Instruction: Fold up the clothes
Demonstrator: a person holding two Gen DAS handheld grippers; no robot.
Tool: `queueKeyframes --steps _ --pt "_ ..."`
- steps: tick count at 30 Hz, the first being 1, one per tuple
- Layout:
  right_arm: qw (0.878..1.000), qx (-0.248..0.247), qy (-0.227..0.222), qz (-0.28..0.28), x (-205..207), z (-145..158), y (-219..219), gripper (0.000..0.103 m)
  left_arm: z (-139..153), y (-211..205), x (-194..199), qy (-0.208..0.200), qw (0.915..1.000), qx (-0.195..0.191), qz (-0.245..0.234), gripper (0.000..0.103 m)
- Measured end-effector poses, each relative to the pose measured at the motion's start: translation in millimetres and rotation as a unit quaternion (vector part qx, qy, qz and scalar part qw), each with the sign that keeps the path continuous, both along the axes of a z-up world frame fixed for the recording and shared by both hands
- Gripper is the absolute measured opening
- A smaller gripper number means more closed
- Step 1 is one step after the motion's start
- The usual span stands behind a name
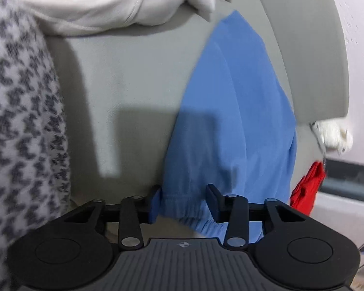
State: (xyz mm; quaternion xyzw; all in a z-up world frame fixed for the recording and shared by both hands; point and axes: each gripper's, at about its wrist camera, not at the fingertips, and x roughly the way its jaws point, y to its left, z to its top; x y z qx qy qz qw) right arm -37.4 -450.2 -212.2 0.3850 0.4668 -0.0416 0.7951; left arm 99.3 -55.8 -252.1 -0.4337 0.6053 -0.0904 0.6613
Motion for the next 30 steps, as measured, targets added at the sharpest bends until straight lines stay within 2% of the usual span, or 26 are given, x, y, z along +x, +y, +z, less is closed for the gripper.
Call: queueKeyframes --steps 1,2,3,5,7,9,11,12,13,16,18,19,20,22,26,30 --pt "1.000 0.002 0.001 -0.002 0 -1 -1 0.010 3 -3 -1 -0.014 0.9999 -0.009 -0.005 0.041" --pt "1.000 0.002 0.001 -0.003 -1 -1 -1 0.010 6 -6 -2 -0.028 0.9994 -0.018 -0.009 0.020" --pt "1.000 0.001 0.001 -0.004 -2 -1 -1 0.010 9 -9 -3 -0.042 0.9987 -0.027 -0.014 0.012" --pt "1.000 0.001 0.000 -0.006 -3 -1 -2 0.010 16 -12 -5 -0.064 0.9973 -0.031 -0.019 0.016" --pt "1.000 0.001 0.000 -0.006 -2 -1 -2 0.011 17 -10 -6 -0.048 0.9983 0.024 -0.021 0.022" --pt "1.000 0.002 0.001 -0.005 -2 -2 -2 0.011 13 -7 -5 -0.030 0.9979 0.054 -0.019 0.028" --pt "1.000 0.002 0.001 -0.004 -2 -2 -2 0.011 9 1 -8 -0.021 0.9994 0.028 0.006 0.041" --pt "1.000 0.002 0.001 -0.003 -2 -2 -2 0.011 8 2 -8 -0.023 0.9996 0.017 0.009 0.045" --pt "1.000 0.002 0.002 -0.003 -2 -3 -2 0.011 7 0 -6 -0.028 0.9995 0.009 0.006 0.052" --pt "1.000 0.001 0.004 -0.001 -1 -4 -2 0.011 6 -9 -1 -0.041 0.9990 0.010 -0.011 0.063" --pt "1.000 0.000 0.006 -0.001 -1 -5 -2 0.011 7 -15 1 -0.050 0.9982 0.019 -0.027 0.057" --pt "1.000 0.000 0.006 -0.002 0 -5 -3 0.013 11 -16 2 -0.052 0.9973 0.032 -0.040 0.016" --pt "1.000 0.002 0.007 -0.006 0 -6 -4 0.014 15 -17 1 -0.048 0.9960 0.050 -0.056 0.004" --pt "1.000 0.004 0.006 -0.012 -1 -5 -5 0.021 28 -15 -5 -0.059 0.9936 0.073 -0.062 0.004" --pt "1.000 0.009 0.008 -0.015 -4 -4 -6 0.023 73 -5 -26 -0.104 0.9865 0.103 -0.073 0.004" --pt "0.999 0.032 0.015 -0.015 -3 -11 -4 0.044 82 6 -39 -0.110 0.9820 0.126 -0.087 0.004"
